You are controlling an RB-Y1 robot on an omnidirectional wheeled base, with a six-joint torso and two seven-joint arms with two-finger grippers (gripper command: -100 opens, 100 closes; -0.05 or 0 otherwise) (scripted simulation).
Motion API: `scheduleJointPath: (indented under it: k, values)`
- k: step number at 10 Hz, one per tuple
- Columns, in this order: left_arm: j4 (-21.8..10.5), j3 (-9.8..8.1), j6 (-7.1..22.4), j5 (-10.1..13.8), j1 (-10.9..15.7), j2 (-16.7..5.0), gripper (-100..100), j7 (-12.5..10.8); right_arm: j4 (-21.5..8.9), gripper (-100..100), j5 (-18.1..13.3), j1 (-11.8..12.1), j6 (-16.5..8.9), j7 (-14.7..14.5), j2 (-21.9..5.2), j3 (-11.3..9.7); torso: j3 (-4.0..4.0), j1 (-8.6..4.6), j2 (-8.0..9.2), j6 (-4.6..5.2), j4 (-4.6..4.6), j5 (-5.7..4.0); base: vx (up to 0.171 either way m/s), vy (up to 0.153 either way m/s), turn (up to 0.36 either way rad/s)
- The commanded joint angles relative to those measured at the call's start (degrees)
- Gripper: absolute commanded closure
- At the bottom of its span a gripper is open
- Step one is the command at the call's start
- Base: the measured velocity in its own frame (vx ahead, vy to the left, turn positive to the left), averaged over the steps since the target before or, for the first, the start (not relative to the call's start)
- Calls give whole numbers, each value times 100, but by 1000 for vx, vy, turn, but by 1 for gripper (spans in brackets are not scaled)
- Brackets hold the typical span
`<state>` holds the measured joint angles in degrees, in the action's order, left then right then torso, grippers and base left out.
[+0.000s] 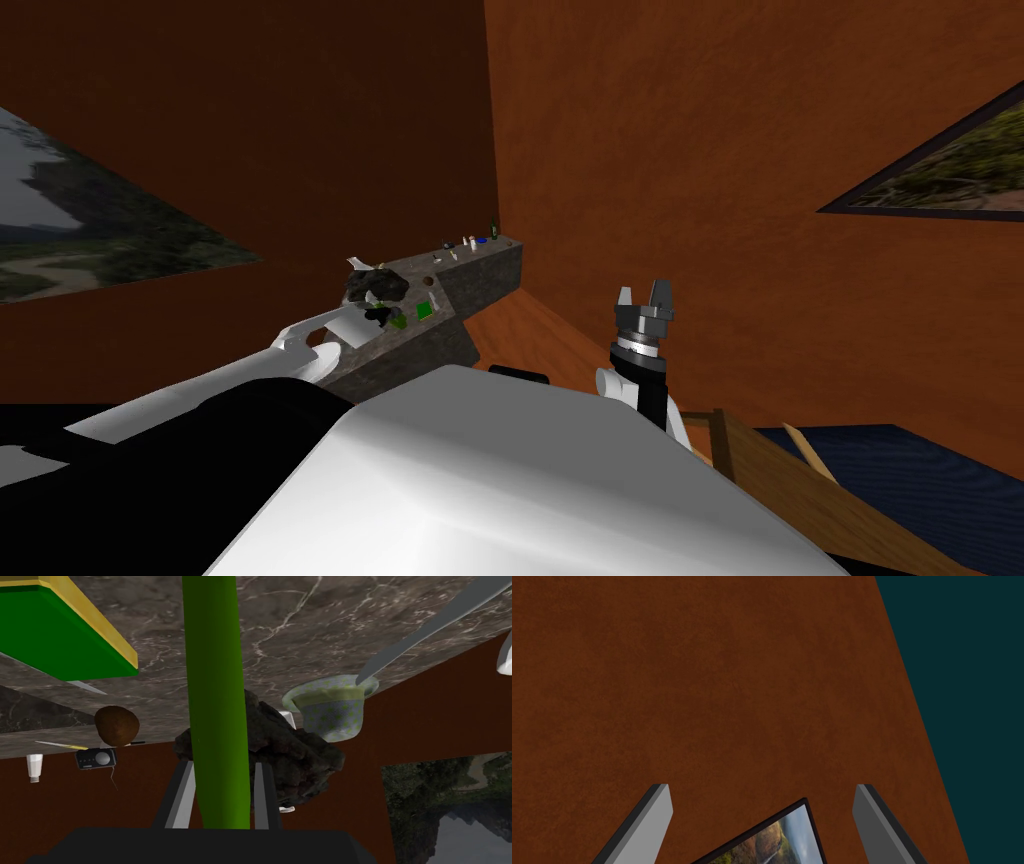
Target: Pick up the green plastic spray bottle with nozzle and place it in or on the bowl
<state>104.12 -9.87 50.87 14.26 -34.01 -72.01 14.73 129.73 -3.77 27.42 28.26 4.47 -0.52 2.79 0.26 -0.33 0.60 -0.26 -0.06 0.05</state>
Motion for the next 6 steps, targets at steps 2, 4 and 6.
scheduleJointPath:
  k: [2,4,6]
  values:
    - [79,87,252,98,-68,-268,100,76,0,0,0,0,0,0,0,0,-5,4,-6,1,-3,0,-96,-63,70]
    - [160,140,429,186,-125,-473,100,122,0,0,0,0,0,0,0,0,-12,2,-16,3,-9,-2,-87,-59,63]
    - [292,206,667,308,-196,-745,100,172,0,0,0,0,0,0,0,0,-18,6,-24,4,-12,-3,-96,-46,86]
